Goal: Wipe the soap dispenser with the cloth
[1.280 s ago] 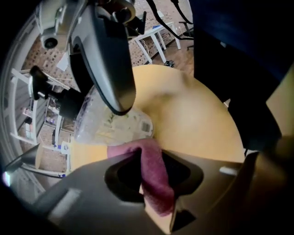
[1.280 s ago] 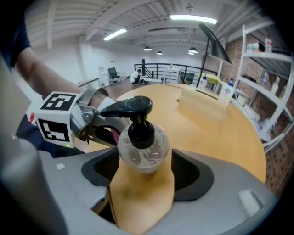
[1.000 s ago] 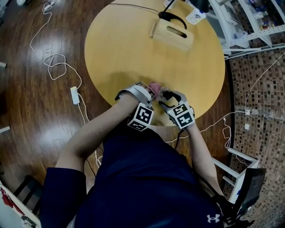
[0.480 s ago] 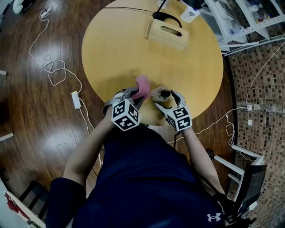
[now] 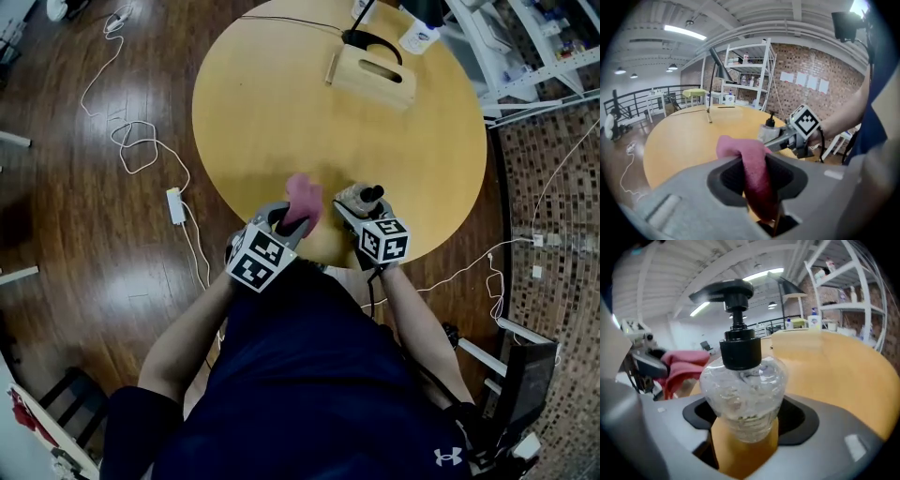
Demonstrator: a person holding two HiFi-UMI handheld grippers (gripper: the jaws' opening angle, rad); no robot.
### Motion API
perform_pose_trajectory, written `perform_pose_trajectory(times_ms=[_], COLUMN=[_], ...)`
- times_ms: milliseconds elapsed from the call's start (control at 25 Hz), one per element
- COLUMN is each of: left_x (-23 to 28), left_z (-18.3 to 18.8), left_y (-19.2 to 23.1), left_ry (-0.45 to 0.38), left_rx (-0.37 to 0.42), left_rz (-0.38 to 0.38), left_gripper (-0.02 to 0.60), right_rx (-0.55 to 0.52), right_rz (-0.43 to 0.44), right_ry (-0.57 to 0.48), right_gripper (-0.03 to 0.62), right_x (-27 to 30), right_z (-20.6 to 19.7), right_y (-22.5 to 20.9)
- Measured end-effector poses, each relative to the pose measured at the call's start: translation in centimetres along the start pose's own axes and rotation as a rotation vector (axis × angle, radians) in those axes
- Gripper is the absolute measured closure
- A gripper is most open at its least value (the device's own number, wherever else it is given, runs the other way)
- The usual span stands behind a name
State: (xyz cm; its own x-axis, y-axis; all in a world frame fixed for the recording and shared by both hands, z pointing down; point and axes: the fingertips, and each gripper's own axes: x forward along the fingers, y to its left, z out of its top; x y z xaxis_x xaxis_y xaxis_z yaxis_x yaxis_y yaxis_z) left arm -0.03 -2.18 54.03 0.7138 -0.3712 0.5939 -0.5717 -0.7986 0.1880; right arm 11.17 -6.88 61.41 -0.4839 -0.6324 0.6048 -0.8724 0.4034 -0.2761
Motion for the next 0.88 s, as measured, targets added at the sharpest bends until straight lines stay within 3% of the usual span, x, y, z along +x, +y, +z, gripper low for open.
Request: perform_pose_trajectory(times_ms=[120, 280, 480, 720, 800, 880], left_x=[-0.2, 0.5, 2.2, 2.2, 1.3, 0.8], left_z=[-0.5, 0.5, 3.8, 5.1, 5.6, 5.9], left_y=[0.7, 0.1, -2.5, -7.9, -8.1, -7.2], left_ry=[0.006, -0.009, -0.049, -0.027, -0.044, -0.061], left_rx=[-0.044, -0.047, 0.109, 0.442, 0.451, 0.402], left_rz=[-0.012, -0.082, -0.158, -0.242, -0.228, -0.201], left_gripper=[0.474, 0.477, 0.477, 0.477, 0.477, 0.477], right_rx=[0.220, 0.327, 0.317, 0.368, 0.421, 0.455], right_rz=[0.051, 0.170, 0.288, 0.246, 0.244, 0.256], right_ry=[-0.120, -0.258, -0.268, -0.318, -0.325, -0.324], right_gripper=[0.226, 0.224, 0.224, 0.227, 0.230, 0.232], right_x=[-2.9, -7.4, -9.0, -9.1, -9.3, -9.7], right_z=[3.3, 9.0, 12.4, 13.8, 13.5, 12.8], right_y=[0.8, 3.3, 6.7, 5.0, 3.9, 3.6])
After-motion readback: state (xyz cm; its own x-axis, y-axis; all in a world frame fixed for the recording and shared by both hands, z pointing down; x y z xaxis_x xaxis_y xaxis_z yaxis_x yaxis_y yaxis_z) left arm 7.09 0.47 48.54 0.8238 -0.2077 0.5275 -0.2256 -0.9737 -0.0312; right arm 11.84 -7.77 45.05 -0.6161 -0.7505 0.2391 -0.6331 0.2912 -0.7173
